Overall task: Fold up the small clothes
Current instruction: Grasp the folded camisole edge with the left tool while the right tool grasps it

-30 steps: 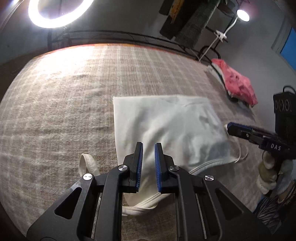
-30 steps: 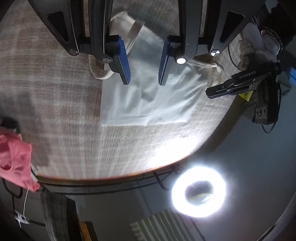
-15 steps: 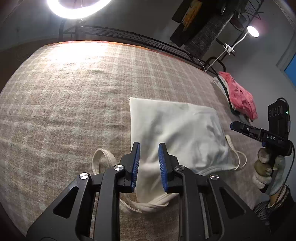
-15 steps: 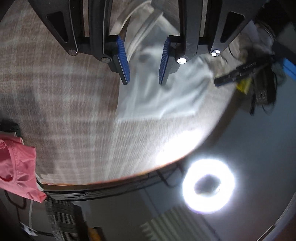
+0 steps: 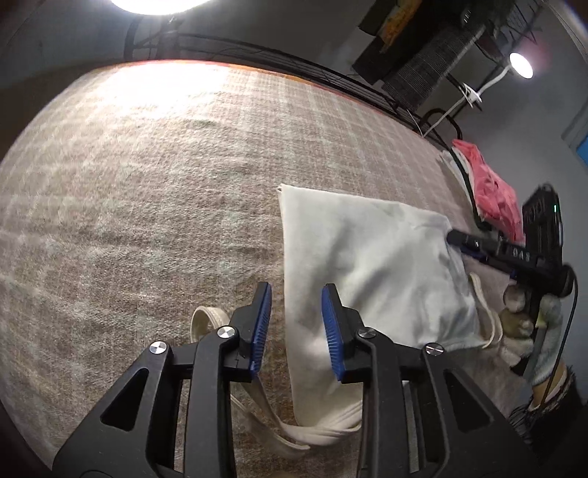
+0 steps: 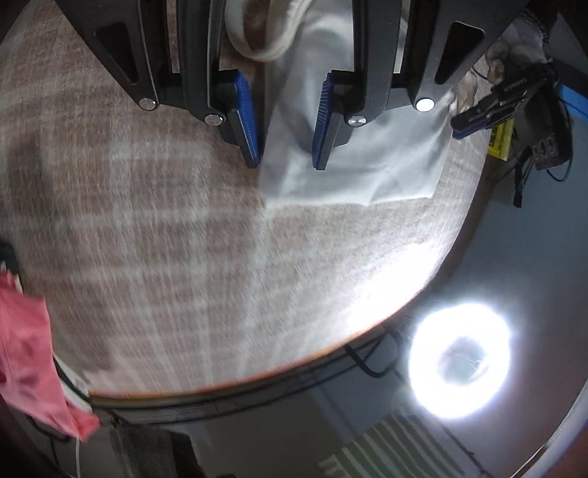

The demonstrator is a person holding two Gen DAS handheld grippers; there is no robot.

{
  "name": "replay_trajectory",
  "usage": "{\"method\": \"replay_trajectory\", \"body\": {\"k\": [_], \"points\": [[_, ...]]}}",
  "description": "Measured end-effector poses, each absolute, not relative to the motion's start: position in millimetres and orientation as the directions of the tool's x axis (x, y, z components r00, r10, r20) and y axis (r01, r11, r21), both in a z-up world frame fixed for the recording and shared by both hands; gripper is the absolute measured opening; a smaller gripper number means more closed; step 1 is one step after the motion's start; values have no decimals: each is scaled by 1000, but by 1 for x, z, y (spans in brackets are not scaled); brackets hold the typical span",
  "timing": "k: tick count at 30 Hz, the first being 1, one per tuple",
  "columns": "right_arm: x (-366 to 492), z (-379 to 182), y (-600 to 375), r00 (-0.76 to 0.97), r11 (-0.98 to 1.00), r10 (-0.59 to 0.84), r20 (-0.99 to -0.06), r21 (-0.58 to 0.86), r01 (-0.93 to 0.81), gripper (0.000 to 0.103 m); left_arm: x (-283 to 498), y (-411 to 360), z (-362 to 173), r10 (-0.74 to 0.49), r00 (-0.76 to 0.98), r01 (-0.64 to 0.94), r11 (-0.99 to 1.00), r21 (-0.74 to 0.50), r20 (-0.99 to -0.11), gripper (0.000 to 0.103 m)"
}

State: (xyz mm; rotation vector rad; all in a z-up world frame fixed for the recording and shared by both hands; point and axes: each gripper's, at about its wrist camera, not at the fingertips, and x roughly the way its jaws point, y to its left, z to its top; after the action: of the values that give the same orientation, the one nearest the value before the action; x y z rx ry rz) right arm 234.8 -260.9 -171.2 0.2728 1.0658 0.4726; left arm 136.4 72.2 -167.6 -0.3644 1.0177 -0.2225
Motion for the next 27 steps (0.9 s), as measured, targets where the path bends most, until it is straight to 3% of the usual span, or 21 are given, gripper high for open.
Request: {"method": "replay_trajectory", "body": {"k": [4, 6, 9, 16, 19, 25, 27], "points": [[227, -171, -275, 345, 833, 553, -759, 498, -240, 44, 147, 90, -177, -443, 472, -20, 859, -511, -763, 33], [218, -176, -280, 303, 826, 563, -769, 509, -242, 36, 149, 98, -183, -482, 452, -40, 830, -557, -751, 33], [204, -176, -289, 252, 810, 585, -771, 536, -240, 35, 147, 105, -187, -533, 434, -50, 790, -610, -726, 33], [189, -197, -314, 206, 691, 723, -660, 698, -189, 34, 145, 116, -193, -589, 428, -71, 735, -675, -686, 33], [194, -210, -319, 205, 631, 772, -601, 762, -143, 27, 149, 110, -193, -583, 438, -62, 740, -670, -685, 32], [199, -215, -313, 208, 610, 787, -580, 781, -133, 20, 158, 104, -196, -597, 434, -67, 726, -685, -675, 22], [204, -214, -304, 207, 625, 777, -594, 768, -140, 18, 161, 100, -196, -579, 438, -69, 741, -668, -688, 11]]}}
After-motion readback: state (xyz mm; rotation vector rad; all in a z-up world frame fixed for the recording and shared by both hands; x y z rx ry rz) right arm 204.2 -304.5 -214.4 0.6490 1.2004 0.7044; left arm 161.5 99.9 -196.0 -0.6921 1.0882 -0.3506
